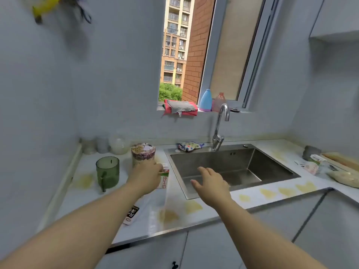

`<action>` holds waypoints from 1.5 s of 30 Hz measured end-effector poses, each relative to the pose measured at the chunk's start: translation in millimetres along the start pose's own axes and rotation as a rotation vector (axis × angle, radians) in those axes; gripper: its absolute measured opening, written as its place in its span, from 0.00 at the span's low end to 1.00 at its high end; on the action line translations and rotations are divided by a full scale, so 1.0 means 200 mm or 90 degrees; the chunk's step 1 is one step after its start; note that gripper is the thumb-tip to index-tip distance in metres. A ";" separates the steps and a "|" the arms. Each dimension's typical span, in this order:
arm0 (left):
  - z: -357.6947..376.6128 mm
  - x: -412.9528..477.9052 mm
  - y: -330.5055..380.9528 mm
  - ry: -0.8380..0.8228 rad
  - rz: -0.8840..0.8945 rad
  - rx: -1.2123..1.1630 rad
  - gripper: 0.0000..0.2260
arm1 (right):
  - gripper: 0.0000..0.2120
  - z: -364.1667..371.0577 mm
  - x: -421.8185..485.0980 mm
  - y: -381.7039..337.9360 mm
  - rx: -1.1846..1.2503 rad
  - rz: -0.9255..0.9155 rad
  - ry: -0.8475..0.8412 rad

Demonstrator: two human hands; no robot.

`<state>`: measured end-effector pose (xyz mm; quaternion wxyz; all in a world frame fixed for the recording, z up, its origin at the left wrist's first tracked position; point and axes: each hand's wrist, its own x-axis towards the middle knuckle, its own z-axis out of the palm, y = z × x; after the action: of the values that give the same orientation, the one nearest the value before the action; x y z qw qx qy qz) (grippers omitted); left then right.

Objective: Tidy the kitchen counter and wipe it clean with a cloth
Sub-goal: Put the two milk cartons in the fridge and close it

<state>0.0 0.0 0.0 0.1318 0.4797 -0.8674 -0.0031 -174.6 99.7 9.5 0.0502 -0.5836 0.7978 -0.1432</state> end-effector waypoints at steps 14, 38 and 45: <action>0.31 0.47 -0.12 -0.261 -0.012 0.046 0.29 | 0.26 0.23 0.28 0.18 0.043 0.145 -0.096; 0.30 0.62 0.62 -0.116 0.062 -0.115 0.23 | 0.22 0.08 0.28 0.74 0.058 0.136 -0.059; 0.26 0.78 1.37 -0.091 0.154 -0.111 0.21 | 0.23 -0.30 0.26 1.32 0.077 0.163 0.016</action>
<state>-318.0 12.1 21.0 0.1102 0.3571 -0.9225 -0.0969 -447.1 133.3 -4.6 0.0931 -0.4707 0.8563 -0.1911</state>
